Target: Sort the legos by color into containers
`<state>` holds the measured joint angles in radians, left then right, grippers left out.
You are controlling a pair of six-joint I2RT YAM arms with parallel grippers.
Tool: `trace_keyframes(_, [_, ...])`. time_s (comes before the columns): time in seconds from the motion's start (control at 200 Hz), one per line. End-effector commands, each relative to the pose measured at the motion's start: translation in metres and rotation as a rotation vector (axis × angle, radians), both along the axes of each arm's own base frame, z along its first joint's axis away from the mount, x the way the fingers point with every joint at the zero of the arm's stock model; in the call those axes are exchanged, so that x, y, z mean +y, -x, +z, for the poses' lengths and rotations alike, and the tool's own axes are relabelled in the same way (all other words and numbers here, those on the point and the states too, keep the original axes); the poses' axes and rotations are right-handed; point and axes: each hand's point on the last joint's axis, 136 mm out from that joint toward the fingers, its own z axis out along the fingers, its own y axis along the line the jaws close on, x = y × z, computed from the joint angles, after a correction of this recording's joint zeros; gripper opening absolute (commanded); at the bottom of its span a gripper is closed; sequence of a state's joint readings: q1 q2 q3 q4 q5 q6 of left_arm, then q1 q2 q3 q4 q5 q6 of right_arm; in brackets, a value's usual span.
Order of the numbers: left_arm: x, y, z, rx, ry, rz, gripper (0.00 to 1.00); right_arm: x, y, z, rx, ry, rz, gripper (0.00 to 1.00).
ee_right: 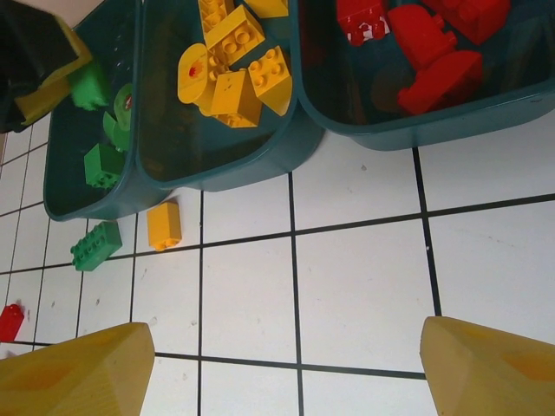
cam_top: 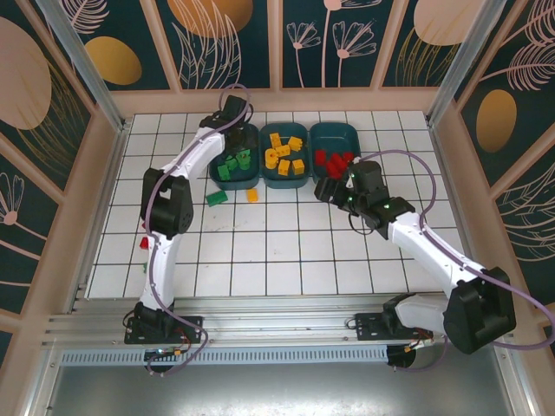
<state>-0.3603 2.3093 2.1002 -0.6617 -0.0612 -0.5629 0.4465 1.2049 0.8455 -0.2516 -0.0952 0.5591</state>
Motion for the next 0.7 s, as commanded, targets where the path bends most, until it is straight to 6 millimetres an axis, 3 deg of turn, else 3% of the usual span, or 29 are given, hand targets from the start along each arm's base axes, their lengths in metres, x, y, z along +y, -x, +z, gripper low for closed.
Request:
trace_keyframes(0.0, [0.011,0.001,0.039,-0.043,-0.034,-0.007,0.75,-0.006,0.001,0.008,-0.022,0.024,-0.007,0.82])
trace_keyframes(0.09, [0.026,0.013,0.072,-0.115,-0.063,0.027,0.89,-0.003,0.0,0.009,-0.027,0.02,0.002,0.82])
trace_keyframes(0.205, [0.066,0.051,0.091,-0.182,-0.058,0.148,0.96,0.006,0.0,0.01,-0.033,0.016,0.023,0.82])
trace_keyframes(0.39, [0.186,0.154,0.052,-0.138,0.121,0.559,0.99,0.023,0.003,0.011,-0.049,0.006,0.073,0.83])
trace_keyframes(0.49, [0.237,0.208,0.009,-0.058,0.187,0.728,0.98,0.032,0.006,0.011,-0.056,0.003,0.102,0.83])
trace_keyframes(0.575, [0.262,0.233,-0.014,0.002,0.211,0.801,0.97,0.035,0.007,0.009,-0.061,0.001,0.111,0.83])
trace_keyframes(0.696, [0.269,0.238,-0.043,0.087,0.251,0.827,0.93,0.038,0.007,0.007,-0.066,-0.012,0.122,0.83])
